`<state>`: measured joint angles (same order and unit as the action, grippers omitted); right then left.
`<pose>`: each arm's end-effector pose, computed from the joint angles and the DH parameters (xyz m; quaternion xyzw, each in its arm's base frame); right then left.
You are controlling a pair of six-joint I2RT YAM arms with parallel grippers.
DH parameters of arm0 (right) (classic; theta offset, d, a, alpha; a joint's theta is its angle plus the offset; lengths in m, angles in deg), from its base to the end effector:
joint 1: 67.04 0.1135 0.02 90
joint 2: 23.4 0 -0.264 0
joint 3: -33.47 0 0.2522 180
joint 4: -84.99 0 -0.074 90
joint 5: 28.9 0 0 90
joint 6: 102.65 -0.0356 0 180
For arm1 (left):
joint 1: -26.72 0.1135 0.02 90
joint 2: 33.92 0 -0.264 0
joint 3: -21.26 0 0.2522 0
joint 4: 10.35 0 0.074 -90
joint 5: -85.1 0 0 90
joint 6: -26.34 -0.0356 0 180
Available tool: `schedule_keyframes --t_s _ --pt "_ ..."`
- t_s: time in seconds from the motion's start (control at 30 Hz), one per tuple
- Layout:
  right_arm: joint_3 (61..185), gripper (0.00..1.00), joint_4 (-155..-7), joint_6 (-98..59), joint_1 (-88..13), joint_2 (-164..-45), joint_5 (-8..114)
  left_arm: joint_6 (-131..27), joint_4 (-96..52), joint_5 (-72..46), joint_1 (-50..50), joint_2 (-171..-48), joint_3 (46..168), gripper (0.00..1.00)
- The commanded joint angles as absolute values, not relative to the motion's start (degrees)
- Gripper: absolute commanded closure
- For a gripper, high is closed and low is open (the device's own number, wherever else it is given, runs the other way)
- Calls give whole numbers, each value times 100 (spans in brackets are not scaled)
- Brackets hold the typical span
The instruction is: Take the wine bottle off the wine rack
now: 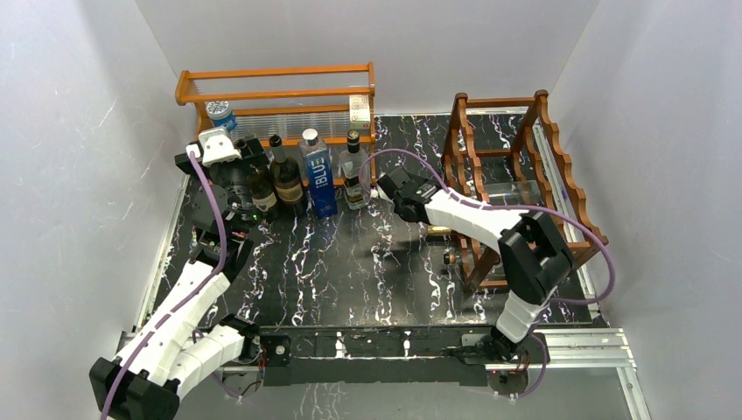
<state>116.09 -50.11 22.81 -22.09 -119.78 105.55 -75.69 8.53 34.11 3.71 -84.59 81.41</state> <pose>0.2625 0.2268 0.2310 -0.4973 0.7467 -0.3423 0.2793 0.1845 -0.0540 0.4075 -0.1281 0.5469 0.0928 0.8222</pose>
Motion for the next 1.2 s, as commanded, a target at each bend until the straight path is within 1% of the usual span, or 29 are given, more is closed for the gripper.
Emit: schedule_keyframes --t_s 0.0,0.1,0.4,0.83,1.0,1.17 --pt "11864 34 -5038 2711 -2501 -12288 10184 -7689 1259 3480 361 -8232 8104 2" --pt "11723 34 -5441 3012 -2712 -12559 10199 -7710 1296 3494 360 -8208 8074 2" --pt "11966 36 -5715 3225 -3066 -13227 10124 -7759 1359 3500 358 -8173 8052 2" --pt "11671 37 -6511 3832 -3161 -13599 10251 -7790 1387 3507 360 -8190 8050 2" --pt "11625 40 -6465 3877 -3239 -13678 10229 -7783 1380 3483 360 -8208 8053 2" --pt "11468 41 -6591 3931 -3267 -13618 10180 -7783 1380 3483 362 -8212 8053 2"
